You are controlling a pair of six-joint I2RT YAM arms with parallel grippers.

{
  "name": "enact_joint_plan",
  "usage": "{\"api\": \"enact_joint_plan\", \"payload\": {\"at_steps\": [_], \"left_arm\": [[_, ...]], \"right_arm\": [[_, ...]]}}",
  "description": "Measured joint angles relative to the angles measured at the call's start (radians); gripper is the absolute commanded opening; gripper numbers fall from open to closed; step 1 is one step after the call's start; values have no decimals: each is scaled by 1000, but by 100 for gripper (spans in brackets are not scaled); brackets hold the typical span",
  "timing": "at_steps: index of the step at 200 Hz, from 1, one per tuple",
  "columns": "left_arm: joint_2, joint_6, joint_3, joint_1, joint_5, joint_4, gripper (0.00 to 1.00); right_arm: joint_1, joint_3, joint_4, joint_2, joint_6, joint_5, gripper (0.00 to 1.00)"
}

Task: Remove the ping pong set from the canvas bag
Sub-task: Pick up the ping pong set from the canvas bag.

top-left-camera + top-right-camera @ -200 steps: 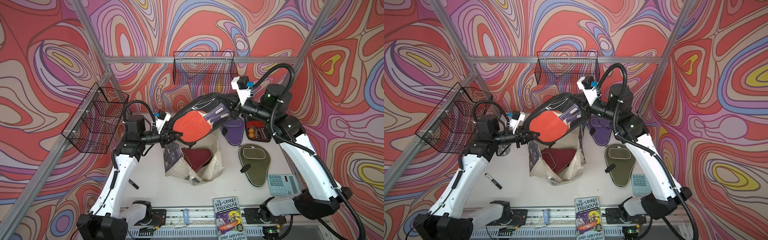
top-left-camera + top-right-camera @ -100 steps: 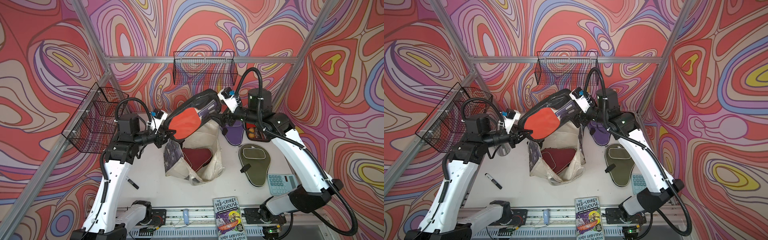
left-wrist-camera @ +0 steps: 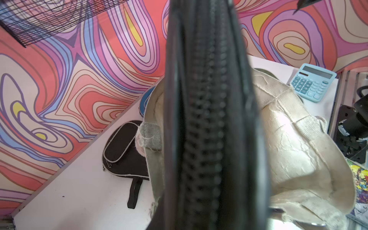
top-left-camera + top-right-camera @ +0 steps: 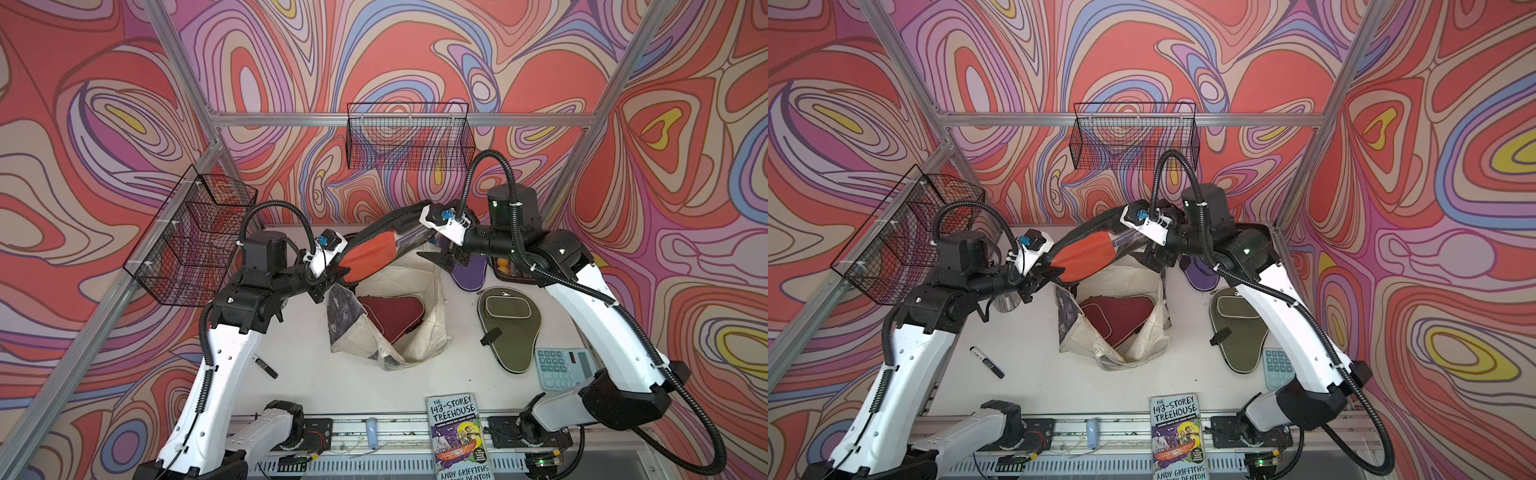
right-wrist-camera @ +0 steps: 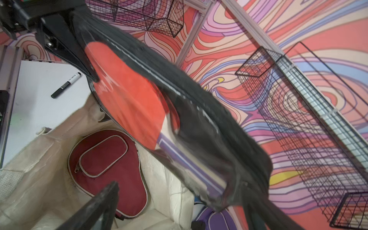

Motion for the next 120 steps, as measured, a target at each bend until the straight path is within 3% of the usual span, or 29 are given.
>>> {"api": "enact_joint_plan", "payload": {"at_steps": [75, 98, 120], "left_arm": [[42, 107, 29, -79, -91, -89, 0], [43, 126, 29, -82, -100, -99, 0], [43, 143, 29, -87, -107, -102, 0]], "right_arm": [[93, 193, -81, 174, -152, 60, 98], [93, 212, -127, 205, -161, 48, 92], [93, 211, -165, 233, -162, 37, 78]]}}
